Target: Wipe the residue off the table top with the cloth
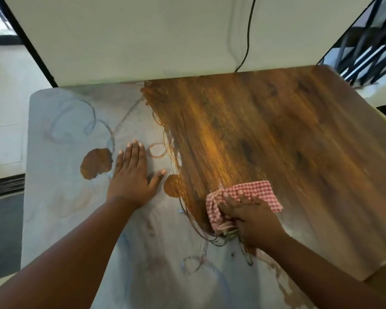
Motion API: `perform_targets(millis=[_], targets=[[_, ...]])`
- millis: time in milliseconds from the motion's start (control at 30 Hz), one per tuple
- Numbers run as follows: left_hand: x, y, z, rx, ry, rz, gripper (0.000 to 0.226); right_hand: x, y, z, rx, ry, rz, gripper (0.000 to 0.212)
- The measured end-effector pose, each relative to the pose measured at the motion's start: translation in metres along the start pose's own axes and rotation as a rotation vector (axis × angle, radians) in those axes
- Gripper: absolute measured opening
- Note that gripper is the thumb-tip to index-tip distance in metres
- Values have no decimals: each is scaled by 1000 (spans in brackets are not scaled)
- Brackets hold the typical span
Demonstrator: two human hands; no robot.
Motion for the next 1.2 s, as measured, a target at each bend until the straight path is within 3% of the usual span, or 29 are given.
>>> perform_targets(millis=[167,300,400,467,567,667,733,867,967,1033,1133,1200], targets=[[3,-1,1,7,-5,9,95,66,-28,-51,-28,90,114,50],[2,-1,0,-26,12,26,95,22,-66,-11,-109,88,-107,54],[0,-2,1,-36,26,28,92,-32,-49,42,-129,-34,-191,63],[2,-3,2,-27,22,27,91,-41,-11,52,-109,-35,-133,76],[4,-3,2,-31,25,40,92,-10,20,9,23,-10,2,63],[4,-3,1,-19,14,38,91,47,5,-34,50,26,124,48],[2,-2,0,-25,13,26,91,64,-29,-48,36,68,90,49],[3,-1,0,-35,13,18,91,22,-69,4,-168,149,-139,53],[5,-2,0,-32,4,19,91,-22,-31,62,-240,114,-178,39],[5,-3,1,-29,14,23,90,-43,5,79,-220,161,-150,45],[6,-2,2,-13,3,22,91,-38,30,55,-91,126,-2,70],[7,-3,1,4,-2,21,91,-23,20,33,30,108,117,66]])
Point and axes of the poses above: each hand's wrist, its own x-axis towards the middle knuckle, its own z-axis out of the palm, y = z × x, the point moved 2 cm from there along x, towards the middle knuckle, and after that the axes turned 14 degrees about -y, right-handed, at the moved point
